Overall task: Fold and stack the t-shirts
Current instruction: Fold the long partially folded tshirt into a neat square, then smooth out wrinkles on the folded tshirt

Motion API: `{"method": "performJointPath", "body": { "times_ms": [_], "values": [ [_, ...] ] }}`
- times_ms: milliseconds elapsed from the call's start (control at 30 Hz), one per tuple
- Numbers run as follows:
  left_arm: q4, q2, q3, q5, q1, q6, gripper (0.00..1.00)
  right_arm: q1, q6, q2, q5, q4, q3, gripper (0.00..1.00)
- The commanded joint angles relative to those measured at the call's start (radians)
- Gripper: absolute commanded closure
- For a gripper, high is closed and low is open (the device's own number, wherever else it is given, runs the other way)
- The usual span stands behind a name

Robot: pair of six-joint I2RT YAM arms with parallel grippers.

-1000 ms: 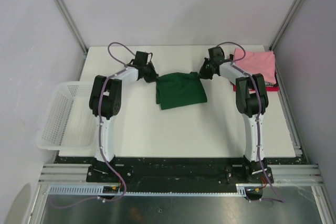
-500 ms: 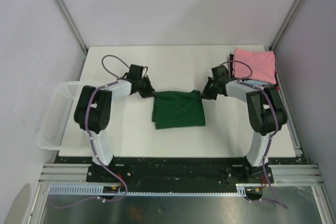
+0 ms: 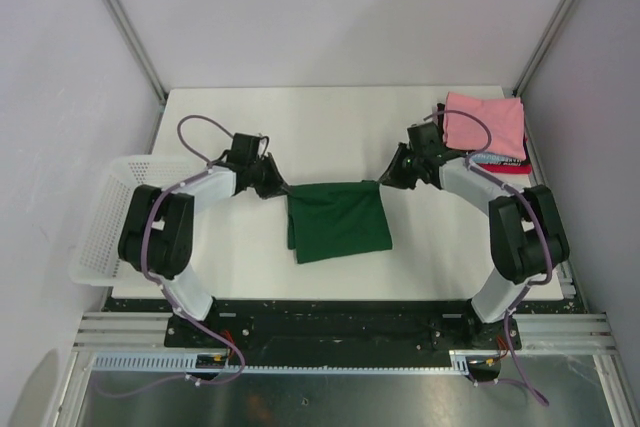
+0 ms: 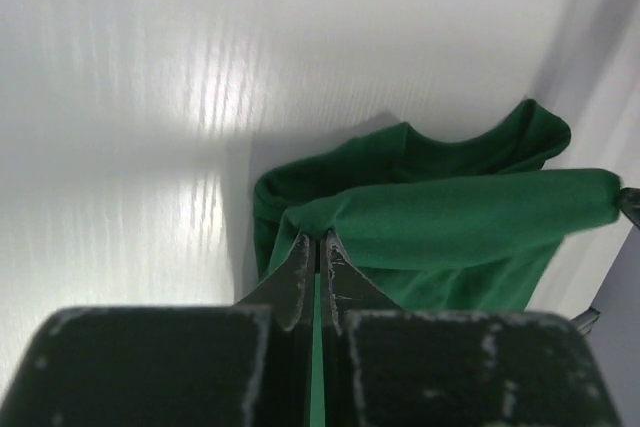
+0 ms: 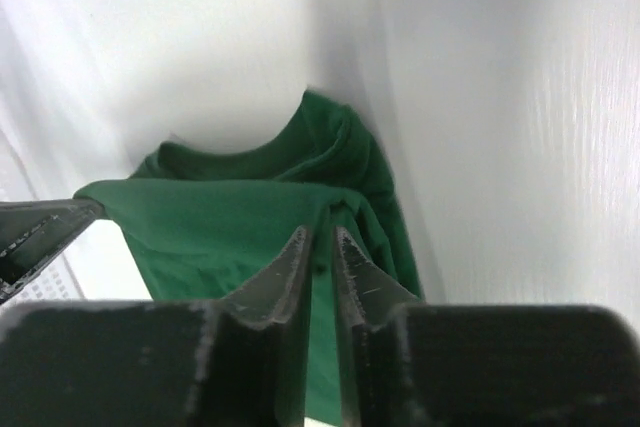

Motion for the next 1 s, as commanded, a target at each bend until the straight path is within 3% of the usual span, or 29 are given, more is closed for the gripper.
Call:
{"method": "performJointPath", "body": {
  "times_ms": [0,100,167,267,333,433,533,733,967],
  "values": [
    [0.012,0.076,0.108,0.009,0.047,0.050,0.95,-0.049,-0.005,0.068,-0.011,0.099,0.093,0.74],
    [0.010,0.095,0.150,0.061,0.074,0.080,0.63,-0.062,-0.013,0.090,-0.032,0.088,0.146,0.59],
    [0.010,0.044,0.142,0.057,0.084,0.089,0.45,-0.054,-0.033,0.070,-0.010,0.052,0.170,0.55],
    [0.007,-0.051,0.100,0.058,0.085,0.087,0.35,-0.013,-0.066,0.018,0.050,-0.012,0.177,0.57],
    [0.005,-0.118,0.048,0.060,0.073,0.073,0.42,0.027,-0.087,-0.004,0.079,-0.052,0.177,0.63],
    [0.001,-0.204,-0.045,0.050,0.013,0.060,0.63,0.090,-0.108,-0.001,0.092,-0.061,0.177,0.71],
    [-0.001,-0.264,-0.131,0.025,-0.052,0.026,0.77,0.124,-0.113,0.044,0.074,-0.030,0.178,0.78],
    [0.001,-0.281,-0.202,-0.018,-0.149,0.001,0.85,0.129,-0.116,0.173,0.015,0.048,0.208,0.80],
    [0.006,-0.164,-0.164,-0.042,-0.158,0.021,0.93,0.087,-0.132,0.336,0.004,0.060,0.333,0.79]
  ]
}}
